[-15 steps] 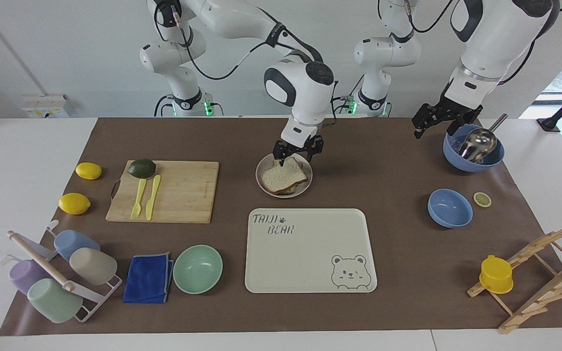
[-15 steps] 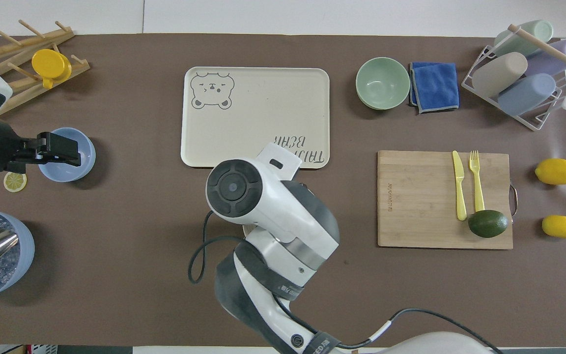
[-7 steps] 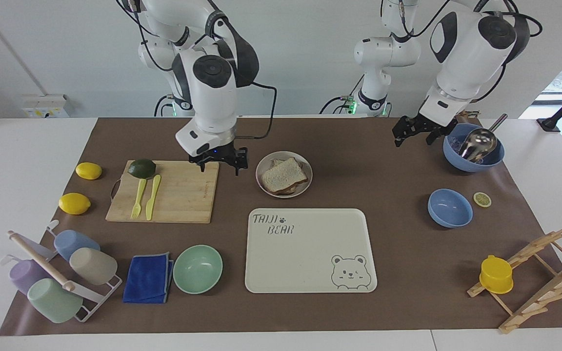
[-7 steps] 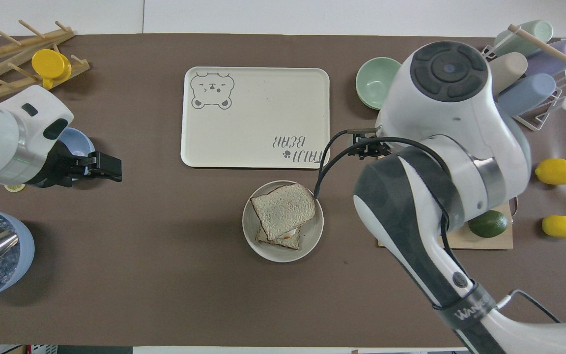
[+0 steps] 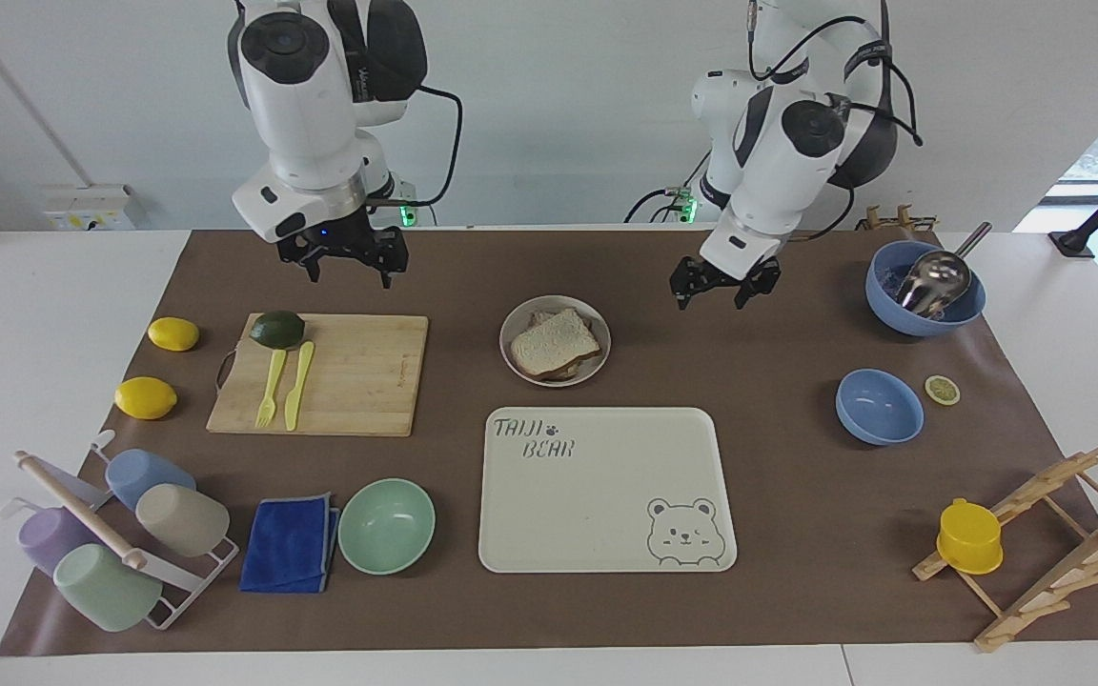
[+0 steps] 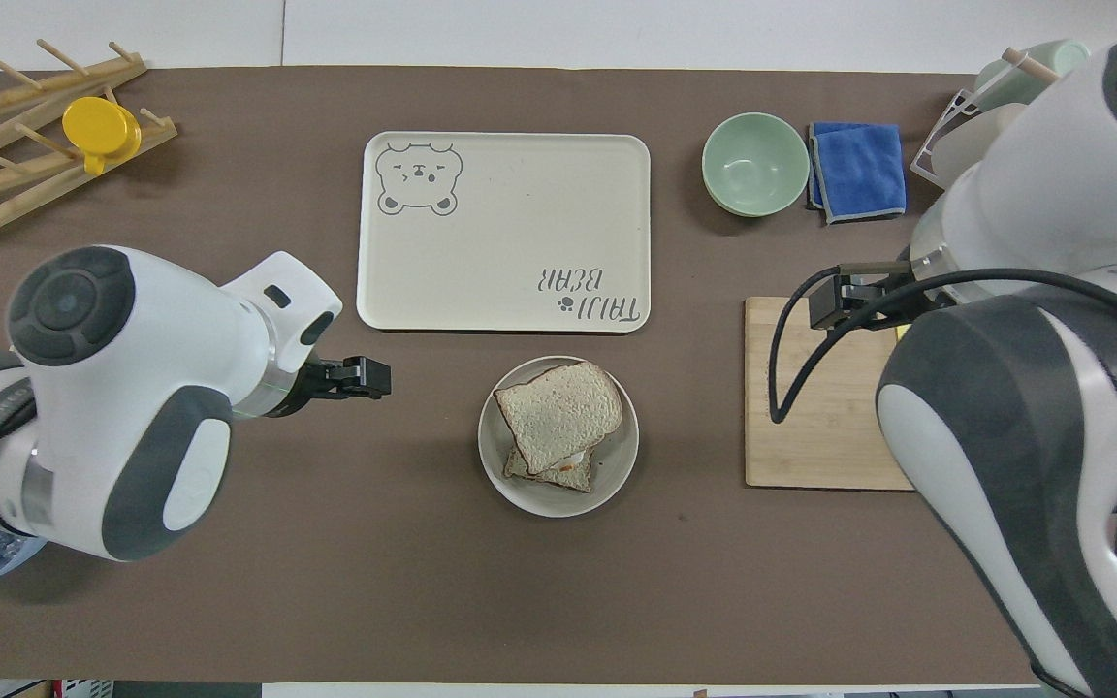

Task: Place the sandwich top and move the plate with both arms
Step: 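Lower the left gripper to the plate rim while the right gripper retracts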

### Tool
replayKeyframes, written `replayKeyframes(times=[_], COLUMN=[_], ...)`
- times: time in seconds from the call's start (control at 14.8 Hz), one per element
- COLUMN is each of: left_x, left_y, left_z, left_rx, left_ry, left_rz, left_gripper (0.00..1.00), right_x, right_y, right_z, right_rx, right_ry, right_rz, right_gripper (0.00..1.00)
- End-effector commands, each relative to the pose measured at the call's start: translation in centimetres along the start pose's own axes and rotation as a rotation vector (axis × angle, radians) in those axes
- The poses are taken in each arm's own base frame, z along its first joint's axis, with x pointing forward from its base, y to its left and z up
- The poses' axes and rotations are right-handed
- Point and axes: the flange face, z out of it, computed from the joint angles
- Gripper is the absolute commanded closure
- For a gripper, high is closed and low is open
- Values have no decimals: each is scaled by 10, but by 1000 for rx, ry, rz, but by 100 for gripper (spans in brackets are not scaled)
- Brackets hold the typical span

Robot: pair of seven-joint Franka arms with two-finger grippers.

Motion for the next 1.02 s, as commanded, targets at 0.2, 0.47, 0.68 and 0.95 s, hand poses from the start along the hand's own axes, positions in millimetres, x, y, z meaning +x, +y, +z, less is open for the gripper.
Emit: replayKeyframes(times=[0.2, 0.47, 0.68, 0.95], left_x=[-39, -53, -55, -53], left_y=[60, 74, 87, 89], left_z=[80, 106, 124, 135], left_rx=[-18, -46, -51, -50], left_ry=[31, 21, 33, 34], left_rz=[8, 17, 45, 71], left_gripper=[2, 18, 30, 48], right_x=[0, 30, 42, 24], right_y=[64, 124, 121, 104], right_z=[3, 35, 19, 16], right_rx=[65, 53, 36, 115], right_ry=[-61, -85, -49, -95], right_rz=[-36, -96, -131, -99], right_gripper=[0, 0, 0, 0])
